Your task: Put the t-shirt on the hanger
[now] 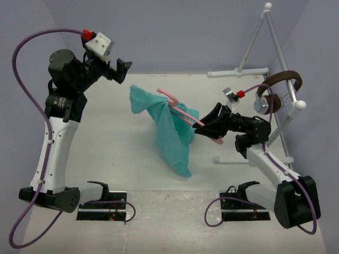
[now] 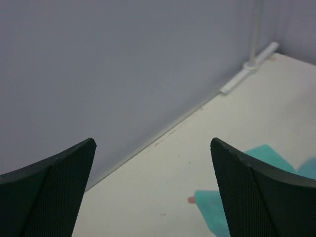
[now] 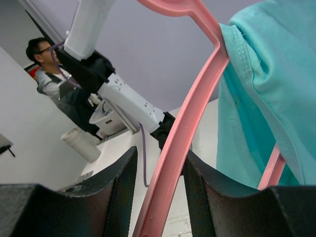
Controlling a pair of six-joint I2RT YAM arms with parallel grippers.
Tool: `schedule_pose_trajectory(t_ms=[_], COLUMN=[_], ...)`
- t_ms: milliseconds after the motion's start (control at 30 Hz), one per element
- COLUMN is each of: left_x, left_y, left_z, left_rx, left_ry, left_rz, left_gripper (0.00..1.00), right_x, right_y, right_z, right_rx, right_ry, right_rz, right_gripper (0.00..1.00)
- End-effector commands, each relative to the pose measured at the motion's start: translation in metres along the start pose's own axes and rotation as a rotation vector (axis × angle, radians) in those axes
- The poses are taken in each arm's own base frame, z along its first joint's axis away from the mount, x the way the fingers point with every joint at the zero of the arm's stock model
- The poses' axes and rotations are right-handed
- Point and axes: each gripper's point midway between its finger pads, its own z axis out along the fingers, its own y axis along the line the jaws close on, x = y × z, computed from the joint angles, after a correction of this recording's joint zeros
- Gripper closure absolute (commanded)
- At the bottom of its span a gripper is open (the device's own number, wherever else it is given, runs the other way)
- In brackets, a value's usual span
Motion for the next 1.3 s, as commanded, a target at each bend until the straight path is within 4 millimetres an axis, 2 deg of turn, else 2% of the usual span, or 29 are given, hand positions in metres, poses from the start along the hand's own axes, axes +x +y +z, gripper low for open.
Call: schedule_pose_trajectory(t_ms=[0, 67, 100, 133, 267, 400, 467, 533, 667, 733, 767, 800, 833, 867, 933, 967, 1000, 1100, 1167, 1267], left_x=[0.012, 0.013, 0.019, 0.021, 0.028, 0.027, 0.03, 0.042, 0.054, 0.057, 0.058, 0.056, 0.056, 0.054, 0.052, 0.051, 0.051, 0.051, 0.053, 0.053], left_y=[-0.099, -0.12, -0.124, -0.13, -0.132, -0.131, -0.136, -0.146, -0.165, -0.168, -0.167, -0.17, -0.171, -0.173, -0.173, -0.172, -0.173, -0.173, -0.175, -0.176], left_z=[-0.049, -0.074, -0.078, -0.085, -0.085, -0.079, -0.079, -0.081, -0.08, -0.077, -0.075, -0.074, -0.073, -0.073, -0.072, -0.072, -0.073, -0.074, -0.077, -0.081], left_rx=[0.774, 0.946, 0.991, 1.076, 1.154, 1.137, 1.173, 1.235, 1.315, 1.329, 1.33, 1.343, 1.349, 1.36, 1.363, 1.363, 1.364, 1.361, 1.362, 1.358], left_ry=[-0.239, -0.306, -0.287, -0.307, -0.291, -0.293, -0.286, -0.249, -0.216, -0.207, -0.201, -0.198, -0.198, -0.193, -0.18, -0.181, -0.18, -0.181, -0.183, -0.201], left_rz=[0.076, 0.064, 0.018, 0.048, 0.024, 0.023, 0.01, -0.042, -0.079, -0.097, -0.105, -0.108, -0.109, -0.115, -0.126, -0.124, -0.124, -0.119, -0.115, -0.09], left_gripper=[0.0, 0.0, 0.0, 0.0, 0.01, 0.0, 0.04, 0.11, 0.18, 0.29, 0.29, 0.39, 0.4, 0.46, 0.65, 0.83, 0.91, 0.93, 1.0, 1.0], right_x=[-0.052, -0.051, -0.053, -0.055, -0.06, -0.066, -0.07, -0.073, -0.076, -0.075, -0.075, -0.072, -0.072, -0.069, -0.068, -0.068, -0.068, -0.069, -0.07, -0.069], right_y=[0.066, 0.068, 0.072, 0.078, 0.083, 0.084, 0.086, 0.081, 0.082, 0.084, 0.084, 0.085, 0.085, 0.085, 0.086, 0.087, 0.087, 0.09, 0.09, 0.084], right_z=[-0.003, -0.003, -0.002, -0.002, 0.0, 0.002, 0.003, 0.004, 0.007, 0.008, 0.008, 0.009, 0.009, 0.011, 0.013, 0.013, 0.013, 0.013, 0.013, 0.013], right_rx=[-0.138, -0.14, -0.145, -0.151, -0.159, -0.162, -0.165, -0.161, -0.163, -0.169, -0.169, -0.177, -0.178, -0.187, -0.197, -0.198, -0.199, -0.201, -0.201, -0.194], right_ry=[-0.089, -0.048, -0.036, -0.027, -0.002, 0.02, 0.027, 0.043, 0.085, 0.109, 0.11, 0.122, 0.124, 0.142, 0.153, 0.154, 0.153, 0.156, 0.16, 0.17], right_rz=[-0.373, -0.356, -0.368, -0.39, -0.386, -0.361, -0.348, -0.314, -0.298, -0.305, -0.305, -0.304, -0.303, -0.303, -0.303, -0.304, -0.307, -0.311, -0.314, -0.293], right_gripper=[1.0, 1.0, 1.0, 1.0, 1.0, 1.0, 1.0, 1.0, 1.0, 1.0, 1.0, 1.0, 1.0, 1.0, 1.0, 1.0, 1.0, 1.0, 1.0, 1.0])
